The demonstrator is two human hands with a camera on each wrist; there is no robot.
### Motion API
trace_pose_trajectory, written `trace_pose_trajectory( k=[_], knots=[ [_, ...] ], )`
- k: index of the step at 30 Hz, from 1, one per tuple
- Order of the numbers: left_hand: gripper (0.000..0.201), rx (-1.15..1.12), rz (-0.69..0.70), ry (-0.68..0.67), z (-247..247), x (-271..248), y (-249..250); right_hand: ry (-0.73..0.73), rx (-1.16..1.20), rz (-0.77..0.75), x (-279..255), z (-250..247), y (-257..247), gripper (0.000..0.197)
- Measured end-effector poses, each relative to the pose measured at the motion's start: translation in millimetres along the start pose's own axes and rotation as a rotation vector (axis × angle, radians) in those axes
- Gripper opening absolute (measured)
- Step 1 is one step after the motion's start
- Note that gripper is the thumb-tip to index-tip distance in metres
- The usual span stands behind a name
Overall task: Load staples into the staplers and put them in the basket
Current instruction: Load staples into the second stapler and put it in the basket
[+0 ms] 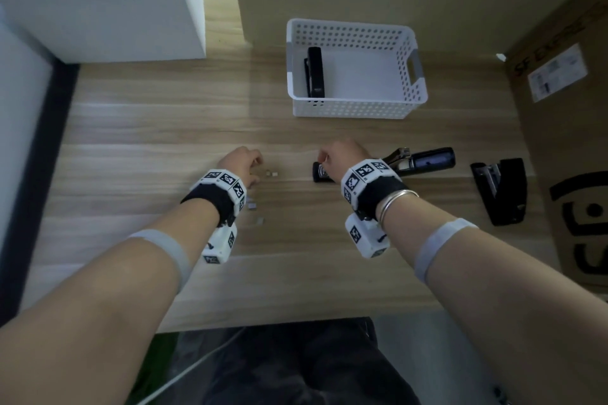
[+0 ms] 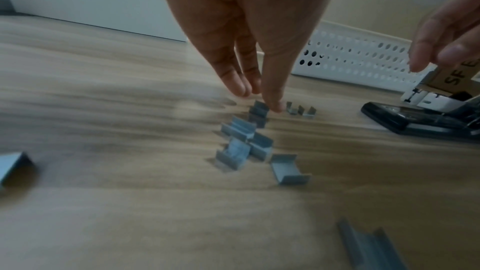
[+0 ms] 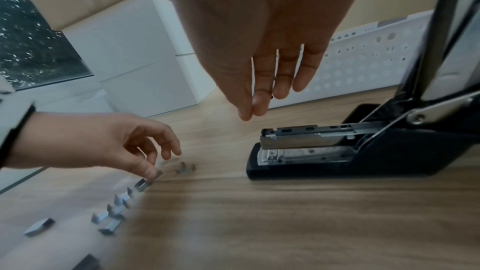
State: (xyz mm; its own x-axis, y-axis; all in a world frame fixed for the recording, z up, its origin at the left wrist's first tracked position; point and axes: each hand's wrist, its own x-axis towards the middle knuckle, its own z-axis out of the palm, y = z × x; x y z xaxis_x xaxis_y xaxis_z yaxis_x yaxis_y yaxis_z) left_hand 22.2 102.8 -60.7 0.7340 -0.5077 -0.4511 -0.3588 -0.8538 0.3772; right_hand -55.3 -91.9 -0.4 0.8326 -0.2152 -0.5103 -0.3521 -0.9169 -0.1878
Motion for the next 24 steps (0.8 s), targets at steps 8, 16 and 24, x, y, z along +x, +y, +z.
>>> trace_pose_trajectory(
  k=[8,16,24],
  knots=[
    [0.024,-0.003,-0.007,-0.041,0.3,-4.9,-9.1,0.008,0.0,-0.015,2.0,9.0,4.3,0.021],
    [0.02,-0.022,0.05,-0.045,0.3,-3.0,2.4,-0.006,0.034,-0.013,2.4,9.2,3.4,0.023],
    [0.02,-0.115,0.069,-0.022,-4.6,-0.5,10.7,-0.003,0.042,-0.047,0.6,9.1,2.6,0.026]
  ],
)
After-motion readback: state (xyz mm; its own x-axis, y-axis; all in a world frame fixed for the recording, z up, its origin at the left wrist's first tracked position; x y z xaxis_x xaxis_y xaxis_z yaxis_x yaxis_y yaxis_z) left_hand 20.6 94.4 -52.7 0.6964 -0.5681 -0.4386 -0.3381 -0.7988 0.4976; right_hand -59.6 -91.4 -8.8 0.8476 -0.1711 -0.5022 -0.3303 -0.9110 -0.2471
